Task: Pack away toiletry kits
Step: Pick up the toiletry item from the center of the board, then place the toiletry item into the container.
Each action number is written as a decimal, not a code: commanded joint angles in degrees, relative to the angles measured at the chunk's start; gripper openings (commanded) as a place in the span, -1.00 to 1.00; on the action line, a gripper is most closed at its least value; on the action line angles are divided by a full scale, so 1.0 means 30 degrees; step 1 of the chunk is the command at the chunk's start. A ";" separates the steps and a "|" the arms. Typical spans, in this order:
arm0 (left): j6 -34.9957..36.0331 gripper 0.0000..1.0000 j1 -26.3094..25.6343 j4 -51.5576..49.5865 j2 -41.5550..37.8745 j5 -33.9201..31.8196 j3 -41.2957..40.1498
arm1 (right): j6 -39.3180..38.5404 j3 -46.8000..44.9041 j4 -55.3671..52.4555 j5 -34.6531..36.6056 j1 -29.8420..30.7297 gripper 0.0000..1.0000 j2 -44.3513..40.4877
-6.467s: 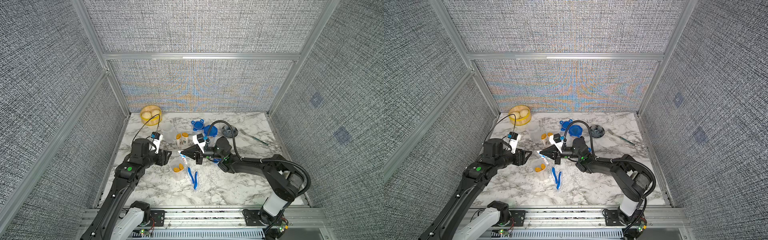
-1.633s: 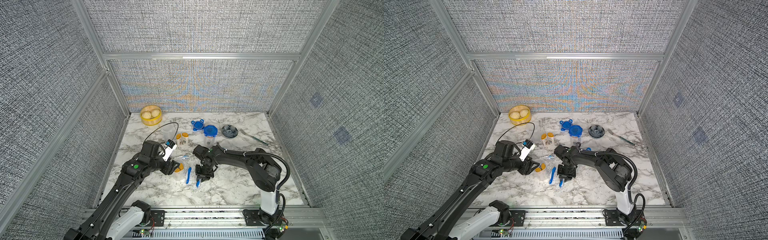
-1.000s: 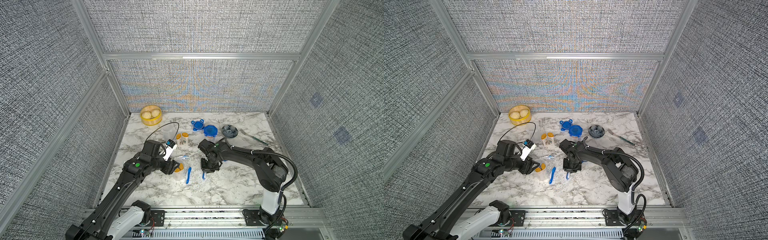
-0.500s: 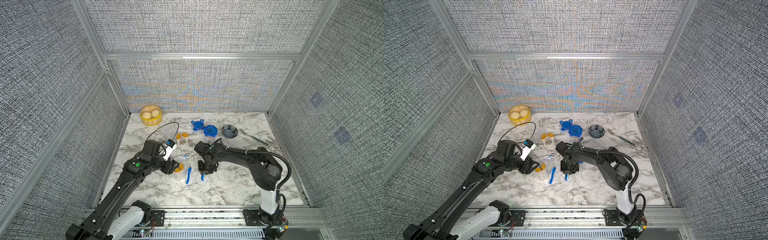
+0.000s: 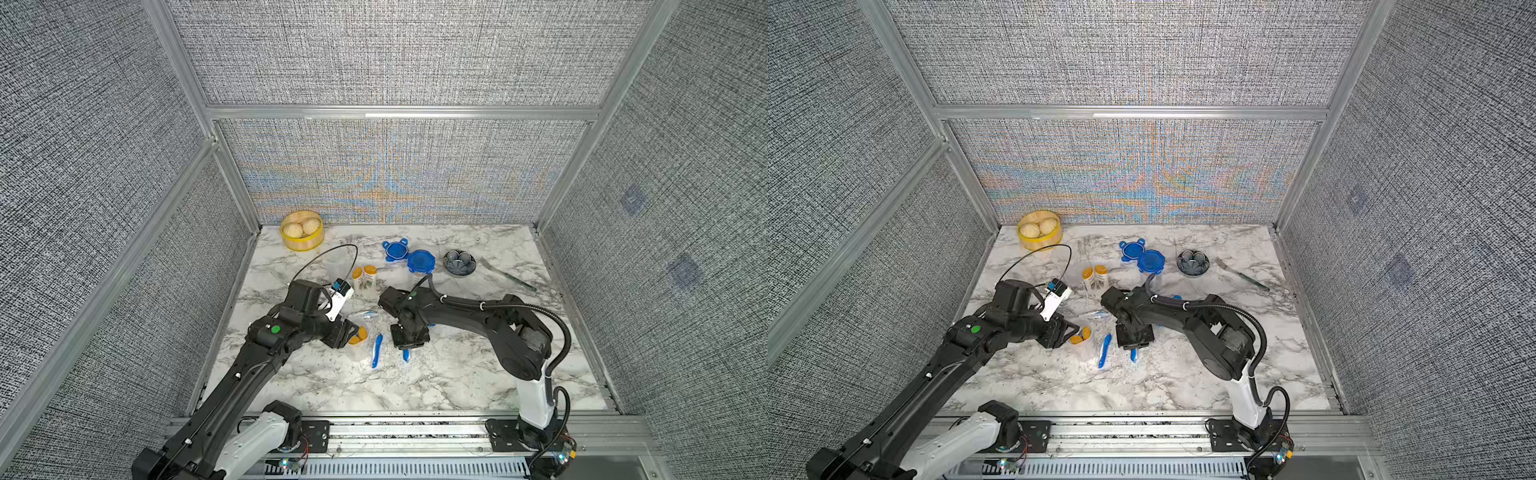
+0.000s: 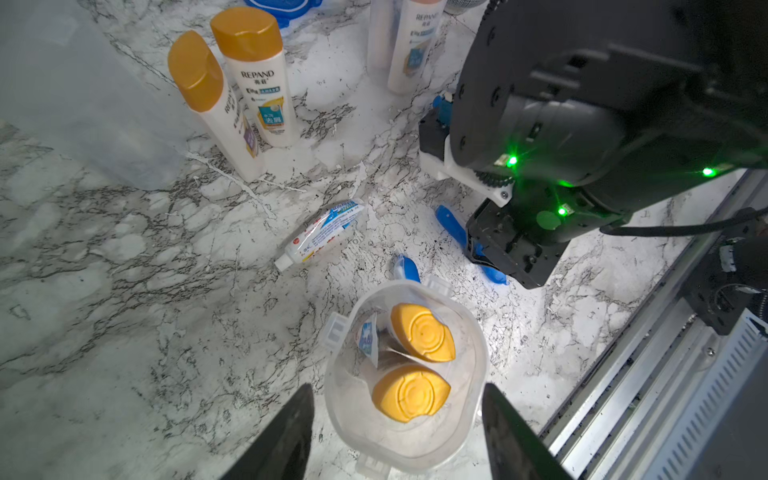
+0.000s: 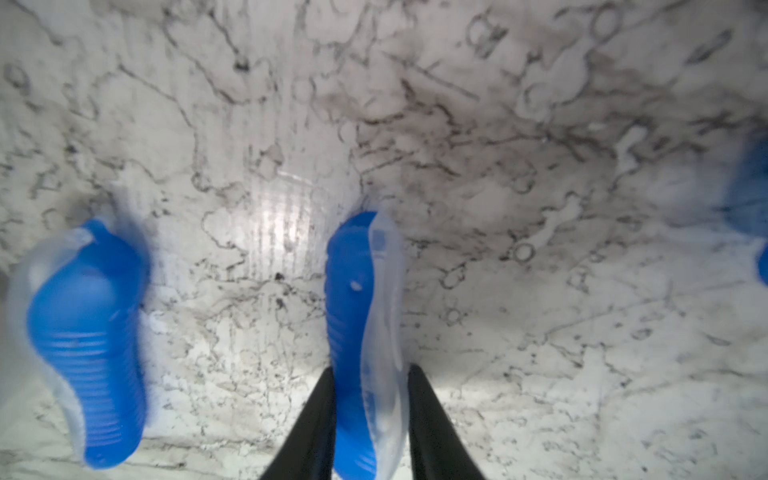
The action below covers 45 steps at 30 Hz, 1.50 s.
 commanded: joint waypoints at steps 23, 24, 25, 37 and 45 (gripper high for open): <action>-0.2337 0.27 0.1441 0.0989 -0.0720 -0.2961 0.0332 | -0.4844 -0.0086 0.7057 0.2753 -0.0343 -0.65 -0.7783; -0.2471 0.27 0.1630 0.1102 -0.0784 -0.2836 0.0294 | -0.5142 -0.0390 0.8240 0.2528 -0.0233 -0.66 -0.8010; -0.2574 0.27 0.1785 0.1215 -0.0844 -0.2776 0.0211 | -0.5366 -0.0720 0.9320 0.2342 -0.0151 -0.67 -0.8165; -0.2830 0.27 0.3527 0.1686 -0.0487 -0.2071 0.0123 | -0.8651 -0.4375 1.8860 0.0679 0.2119 -0.70 -0.8134; -0.2774 0.27 0.3821 0.1686 -0.0554 -0.2032 -0.0026 | -0.9265 -0.6388 2.2112 0.0398 0.2962 -0.70 -0.7811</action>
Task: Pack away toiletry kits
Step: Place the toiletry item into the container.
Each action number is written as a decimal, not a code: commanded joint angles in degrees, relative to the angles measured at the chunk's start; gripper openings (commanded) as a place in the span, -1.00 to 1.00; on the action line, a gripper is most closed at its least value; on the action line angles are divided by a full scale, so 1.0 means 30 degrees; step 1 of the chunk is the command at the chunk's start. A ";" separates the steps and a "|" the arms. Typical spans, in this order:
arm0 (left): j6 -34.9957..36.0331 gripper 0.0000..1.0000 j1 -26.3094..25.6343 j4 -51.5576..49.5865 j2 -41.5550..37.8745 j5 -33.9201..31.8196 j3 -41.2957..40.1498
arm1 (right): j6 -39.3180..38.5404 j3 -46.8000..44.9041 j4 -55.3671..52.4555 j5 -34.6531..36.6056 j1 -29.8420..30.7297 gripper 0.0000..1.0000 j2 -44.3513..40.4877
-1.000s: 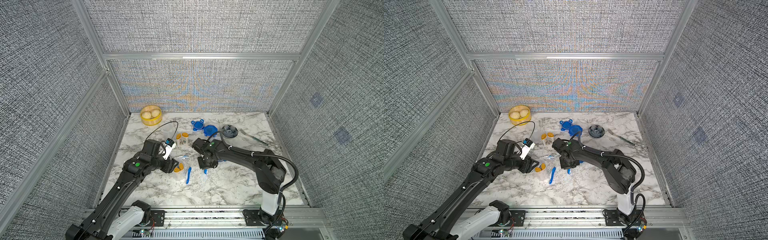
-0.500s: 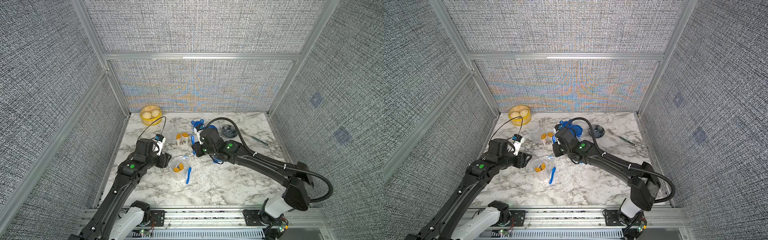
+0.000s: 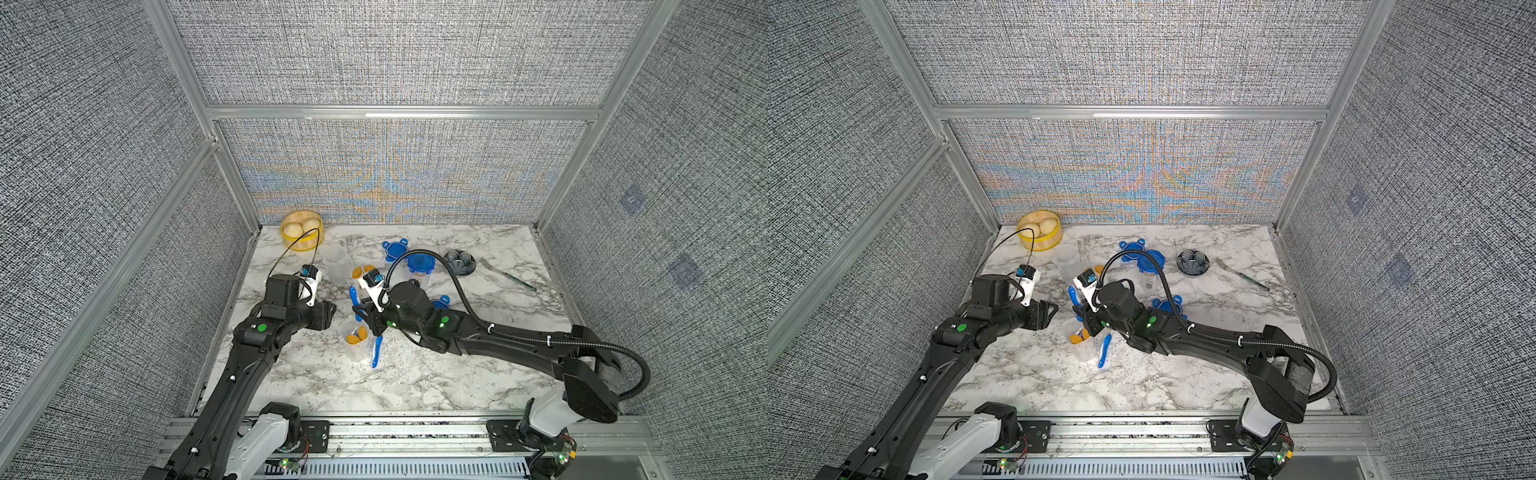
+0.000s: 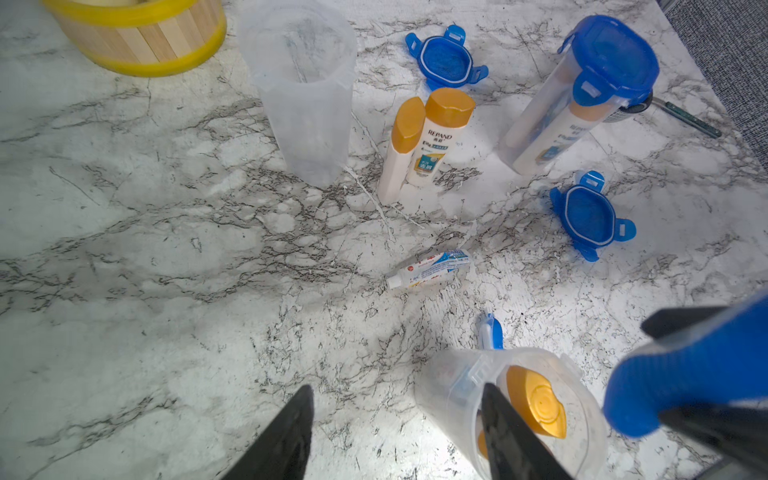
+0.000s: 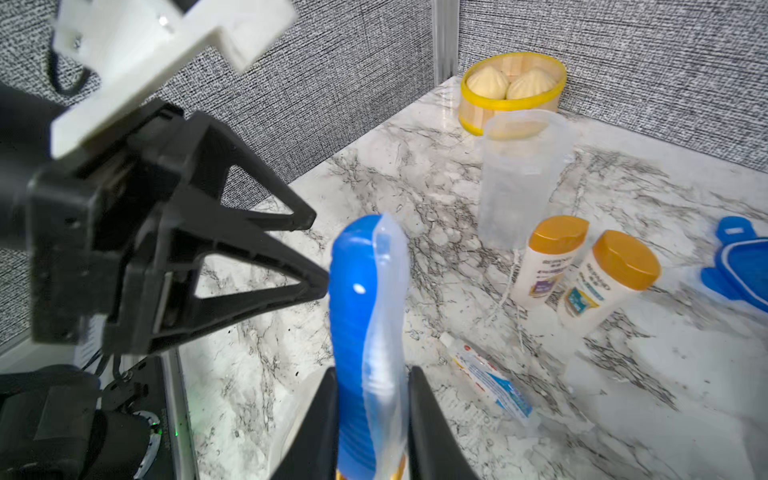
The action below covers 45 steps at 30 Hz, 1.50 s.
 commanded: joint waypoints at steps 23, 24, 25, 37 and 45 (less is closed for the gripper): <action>0.0158 0.26 0.0097 0.0554 -0.0137 0.0246 -0.0216 | -0.2160 -0.2986 0.7422 -0.0910 0.0057 0.01 0.2055; 0.0180 0.26 0.0083 0.0569 -0.0137 0.0253 -0.0217 | -0.2149 -0.3103 0.7396 -0.0850 0.0058 0.05 0.1825; 0.0214 0.26 0.0097 0.0558 -0.0164 0.0249 -0.0216 | -0.2164 -0.3178 0.7251 -0.0835 0.0055 0.08 0.1637; 0.1349 0.27 -0.0163 0.1920 -0.0304 0.5278 -0.1154 | 0.1685 -0.2527 -0.0873 -0.3487 -0.4288 -0.08 -0.2132; 0.2994 0.13 -0.1549 -0.1225 0.1291 0.3543 0.0096 | 0.2218 -0.0172 -0.8636 -0.7015 -0.7856 -0.09 -0.3236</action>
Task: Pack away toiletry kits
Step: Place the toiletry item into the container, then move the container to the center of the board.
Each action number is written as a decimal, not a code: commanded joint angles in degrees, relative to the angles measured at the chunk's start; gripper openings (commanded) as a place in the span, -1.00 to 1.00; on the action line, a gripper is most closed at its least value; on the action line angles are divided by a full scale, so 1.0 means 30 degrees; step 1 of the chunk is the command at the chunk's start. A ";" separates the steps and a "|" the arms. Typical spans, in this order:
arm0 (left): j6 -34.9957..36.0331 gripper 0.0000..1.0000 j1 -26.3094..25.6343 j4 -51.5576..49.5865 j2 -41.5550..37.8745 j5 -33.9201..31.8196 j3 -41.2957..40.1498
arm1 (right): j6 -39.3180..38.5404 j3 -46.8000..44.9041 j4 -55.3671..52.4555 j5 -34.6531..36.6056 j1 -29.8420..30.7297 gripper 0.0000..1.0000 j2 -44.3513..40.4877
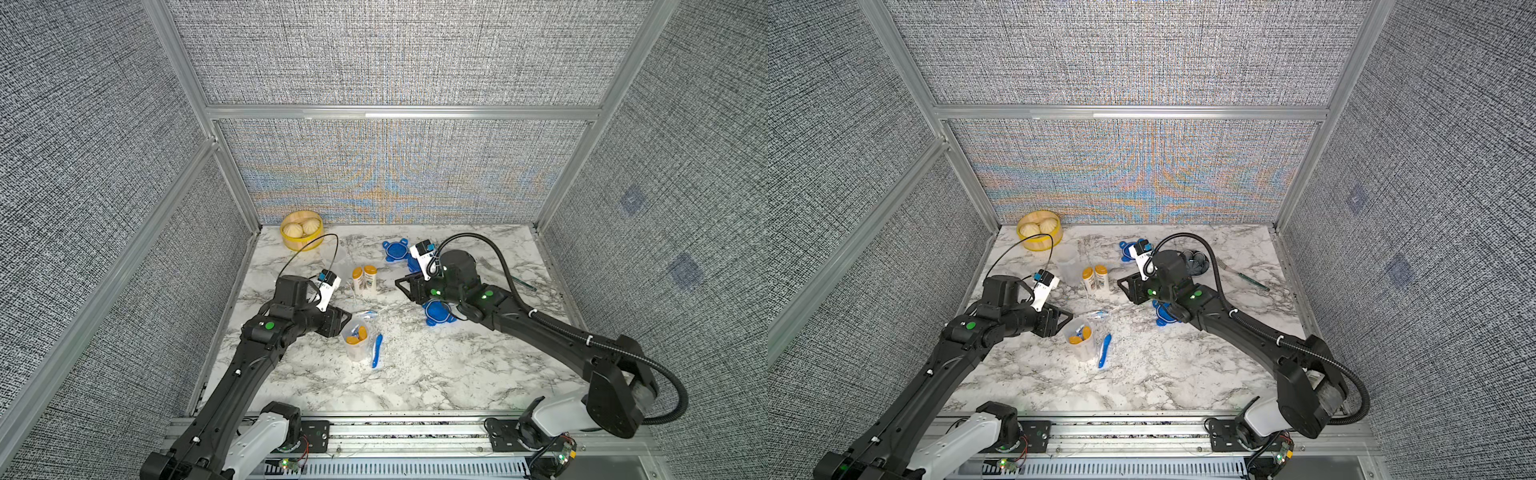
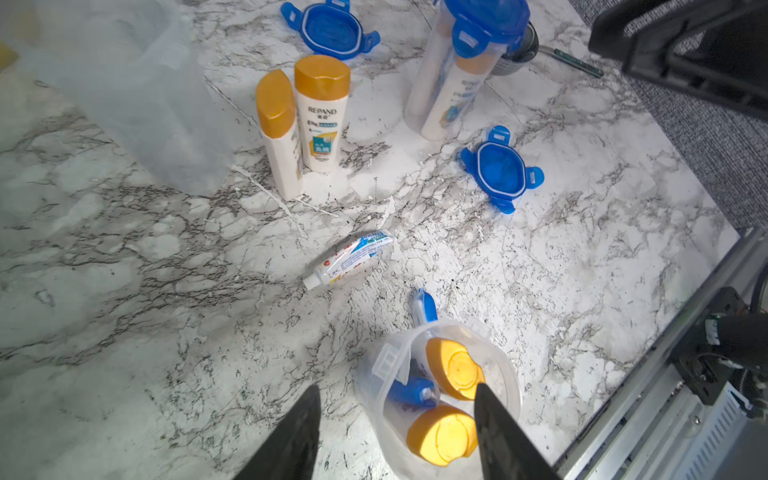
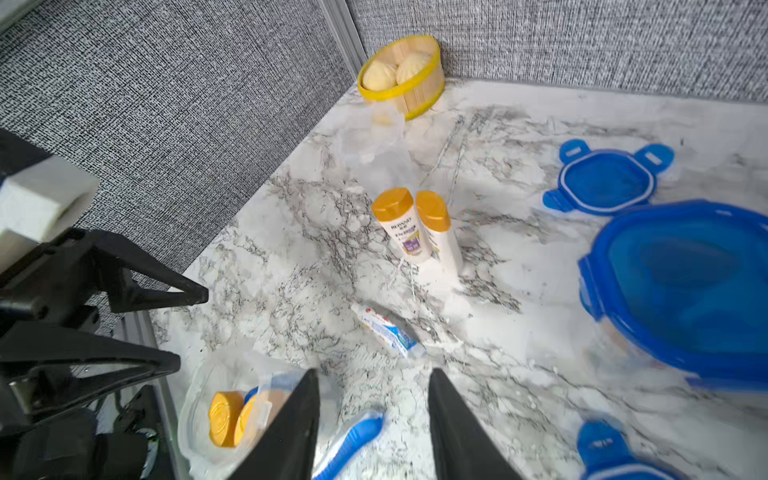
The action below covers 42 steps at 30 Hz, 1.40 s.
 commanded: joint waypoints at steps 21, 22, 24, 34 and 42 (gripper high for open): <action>0.1925 -0.29 -0.1232 -0.1236 0.3289 -0.0822 0.0895 | -0.0337 -0.0230 -0.7013 -0.4891 -0.3534 -0.11 -0.1703; 0.1882 -0.31 -0.1276 -0.1245 0.3449 -0.0882 0.0928 | -0.0416 -0.0216 -0.7142 -0.5018 -0.3671 -0.12 -0.1698; 0.1807 -0.36 -0.1381 -0.1196 0.3682 -0.0983 0.1018 | -0.0544 -0.0172 -0.7379 -0.5236 -0.3931 -0.12 -0.1686; 0.1347 -0.58 -0.1861 -0.0594 0.4268 -0.1259 0.0881 | -0.0238 -0.0799 -0.6551 -0.6265 -0.5155 -0.12 -0.2069; 0.0952 -0.67 -0.2158 -0.0220 0.4700 -0.1479 0.0873 | 0.0086 -0.1283 -0.5948 -0.6628 -0.5890 -0.13 -0.2521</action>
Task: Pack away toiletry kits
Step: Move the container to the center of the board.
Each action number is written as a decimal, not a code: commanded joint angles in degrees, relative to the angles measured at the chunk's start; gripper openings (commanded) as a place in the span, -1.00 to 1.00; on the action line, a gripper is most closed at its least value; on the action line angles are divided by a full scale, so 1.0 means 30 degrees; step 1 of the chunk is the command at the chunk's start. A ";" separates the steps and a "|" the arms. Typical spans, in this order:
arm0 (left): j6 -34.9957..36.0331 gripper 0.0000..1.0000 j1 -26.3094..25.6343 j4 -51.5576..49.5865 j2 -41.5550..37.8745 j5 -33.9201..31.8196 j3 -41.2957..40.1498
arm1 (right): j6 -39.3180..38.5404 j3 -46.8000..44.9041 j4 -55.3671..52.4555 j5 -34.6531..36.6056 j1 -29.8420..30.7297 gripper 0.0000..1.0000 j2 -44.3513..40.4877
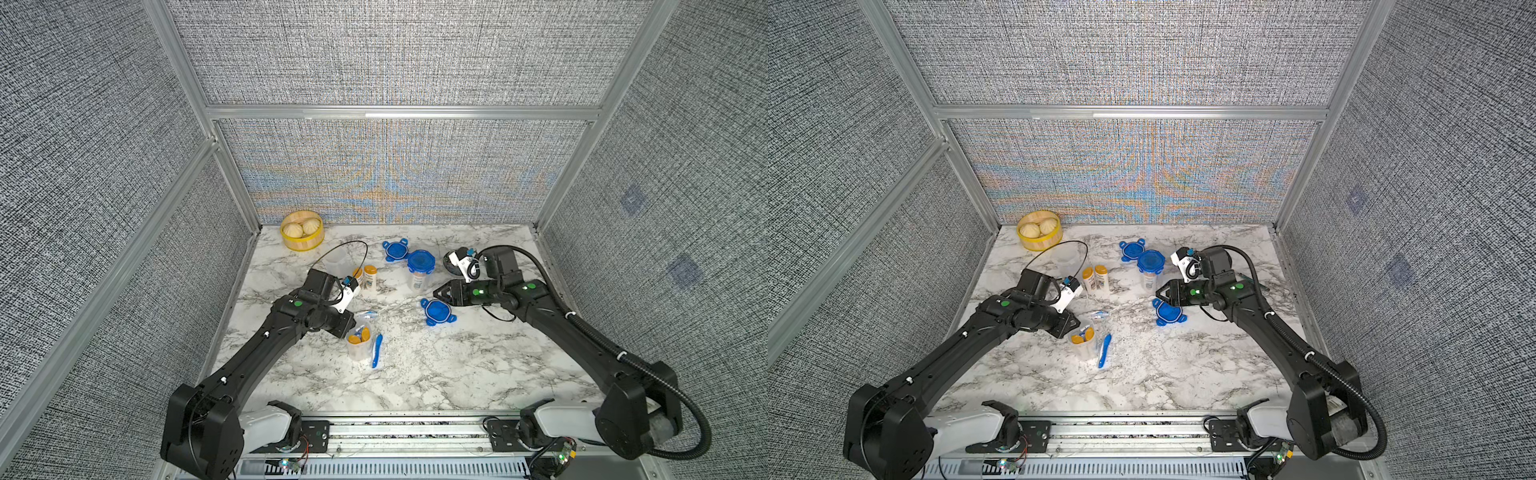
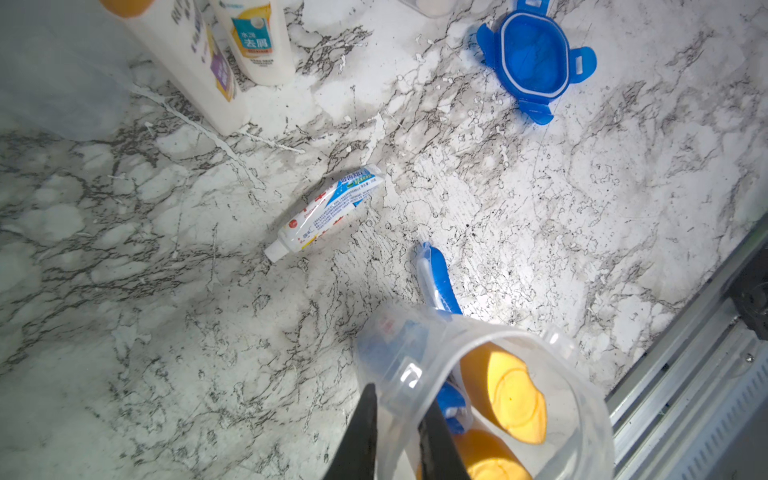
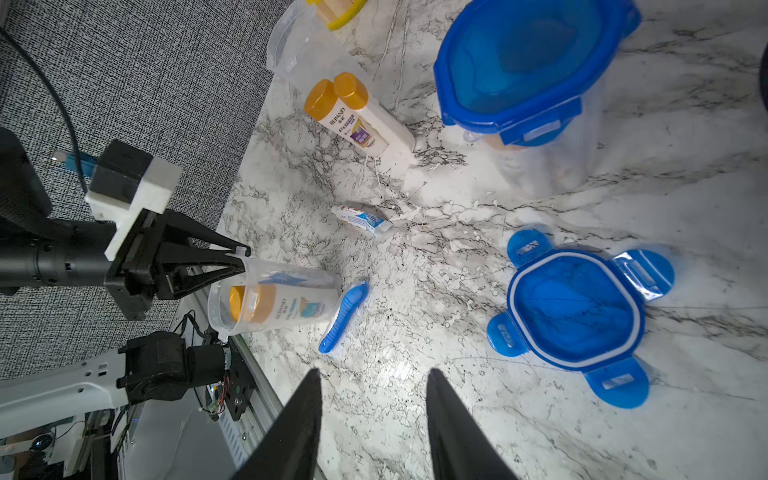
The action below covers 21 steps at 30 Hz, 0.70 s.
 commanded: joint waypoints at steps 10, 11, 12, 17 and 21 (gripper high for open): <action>-0.1975 -0.82 -0.0175 0.2390 0.0860 0.0258 0.0348 | 0.0817 -0.1085 0.1191 -0.0339 -0.0603 -0.13 -0.0514; -0.2121 -0.83 -0.0206 0.2584 0.0964 0.0236 0.0451 | 0.0923 -0.1202 0.1196 -0.0273 -0.0683 -0.13 -0.0488; -0.2256 -0.83 -0.0279 0.2868 0.1162 0.0257 0.0533 | 0.1054 -0.1283 0.1182 -0.0119 -0.0756 -0.13 -0.0450; -0.2359 -0.83 -0.0814 0.3314 0.2437 0.0067 0.1637 | 0.1763 -0.1292 0.0367 0.0748 -0.1286 -0.13 0.0469; -0.2267 -0.82 -0.1215 0.2838 0.3392 -0.0304 0.2831 | 0.2426 -0.1400 -0.0446 0.1778 -0.1885 -0.16 0.1300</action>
